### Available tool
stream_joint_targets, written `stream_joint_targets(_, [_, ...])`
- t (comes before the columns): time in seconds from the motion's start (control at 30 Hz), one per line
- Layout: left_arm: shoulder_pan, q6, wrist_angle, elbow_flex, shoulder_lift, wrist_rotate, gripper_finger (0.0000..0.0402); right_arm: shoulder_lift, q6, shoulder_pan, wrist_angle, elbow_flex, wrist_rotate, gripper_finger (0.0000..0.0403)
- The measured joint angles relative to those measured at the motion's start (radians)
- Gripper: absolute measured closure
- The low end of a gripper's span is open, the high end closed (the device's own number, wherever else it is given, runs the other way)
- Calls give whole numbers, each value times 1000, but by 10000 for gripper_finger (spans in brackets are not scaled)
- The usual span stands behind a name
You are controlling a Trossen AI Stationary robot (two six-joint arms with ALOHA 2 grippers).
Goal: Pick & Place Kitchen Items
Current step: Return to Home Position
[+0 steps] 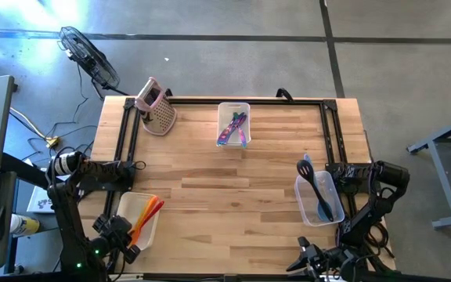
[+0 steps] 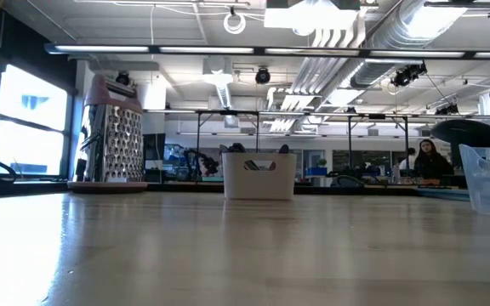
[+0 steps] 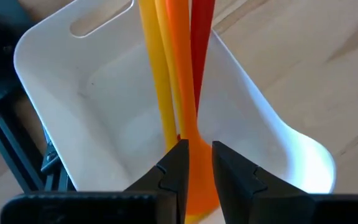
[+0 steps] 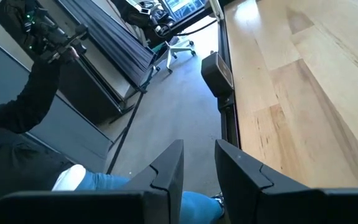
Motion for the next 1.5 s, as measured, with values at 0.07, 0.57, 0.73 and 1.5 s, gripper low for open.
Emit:
stream_joint_targets(0.07, [0, 0, 6, 0, 0, -5, 334, 0, 0, 0, 0, 0, 0, 319])
stream_joint_targets(0.57, [252, 407, -148, 3, -82, -468, 333, -67, -362, -46, 143, 0, 57, 319])
stream_joint_targets(0.73, [442, 767, -150, 4, -158, -715, 351, -224, -683, -132, 151, 0, 104, 345])
stream_joint_targets(1.5, [675, 1278, 119, -456, -969, -698, 401, -1178, -897, -858, -579, -300, -609, 399])
